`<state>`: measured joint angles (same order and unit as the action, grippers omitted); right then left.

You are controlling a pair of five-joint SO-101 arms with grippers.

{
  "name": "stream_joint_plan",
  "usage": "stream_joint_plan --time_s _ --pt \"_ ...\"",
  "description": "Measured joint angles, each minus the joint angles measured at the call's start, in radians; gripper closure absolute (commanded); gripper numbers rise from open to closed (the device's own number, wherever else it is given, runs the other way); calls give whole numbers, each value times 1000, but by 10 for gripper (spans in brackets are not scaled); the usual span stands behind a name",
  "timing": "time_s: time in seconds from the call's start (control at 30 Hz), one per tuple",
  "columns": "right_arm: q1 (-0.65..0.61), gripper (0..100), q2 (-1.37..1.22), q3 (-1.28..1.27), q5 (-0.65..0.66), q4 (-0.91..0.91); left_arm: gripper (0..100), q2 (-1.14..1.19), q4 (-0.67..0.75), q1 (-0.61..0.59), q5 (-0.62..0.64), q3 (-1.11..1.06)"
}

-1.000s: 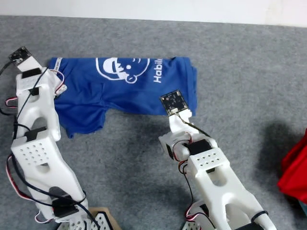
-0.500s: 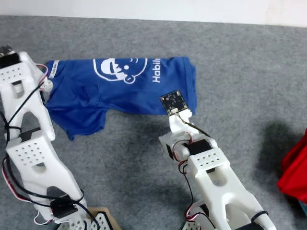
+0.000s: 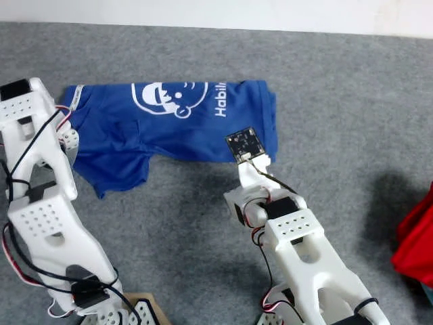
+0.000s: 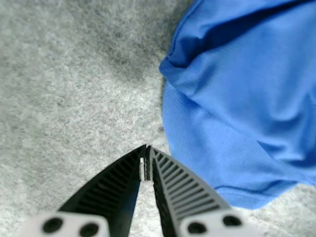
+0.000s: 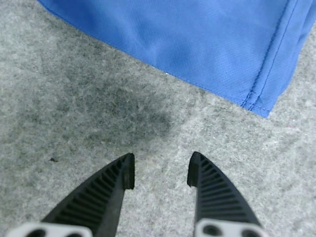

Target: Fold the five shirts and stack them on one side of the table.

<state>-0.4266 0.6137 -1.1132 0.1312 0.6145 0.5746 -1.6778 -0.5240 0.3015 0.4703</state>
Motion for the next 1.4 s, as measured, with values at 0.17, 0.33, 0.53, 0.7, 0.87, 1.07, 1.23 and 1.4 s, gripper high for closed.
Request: stream_joint_plan --time_s 0.17,0.33,0.53,0.7,0.87,1.07,1.23,1.4 --pt "0 817 0 0 0 0 995 -238 138 0 -2 -275" --pt "0 817 0 0 0 0 993 -453 351 0 -2 -624" --pt "0 817 0 0 0 0 992 -562 618 0 -130 -973" --pt "0 817 0 0 0 0 892 -603 740 0 -215 -1111" --pt "0 817 -5 0 0 0 822 -661 758 17 -222 -1163" --pt "0 817 -5 0 0 0 888 -778 758 75 -222 -1220" --pt "0 817 -5 0 0 0 888 -859 758 78 -222 -1275" --pt "0 817 -5 0 0 0 888 -875 758 80 -222 -1293"
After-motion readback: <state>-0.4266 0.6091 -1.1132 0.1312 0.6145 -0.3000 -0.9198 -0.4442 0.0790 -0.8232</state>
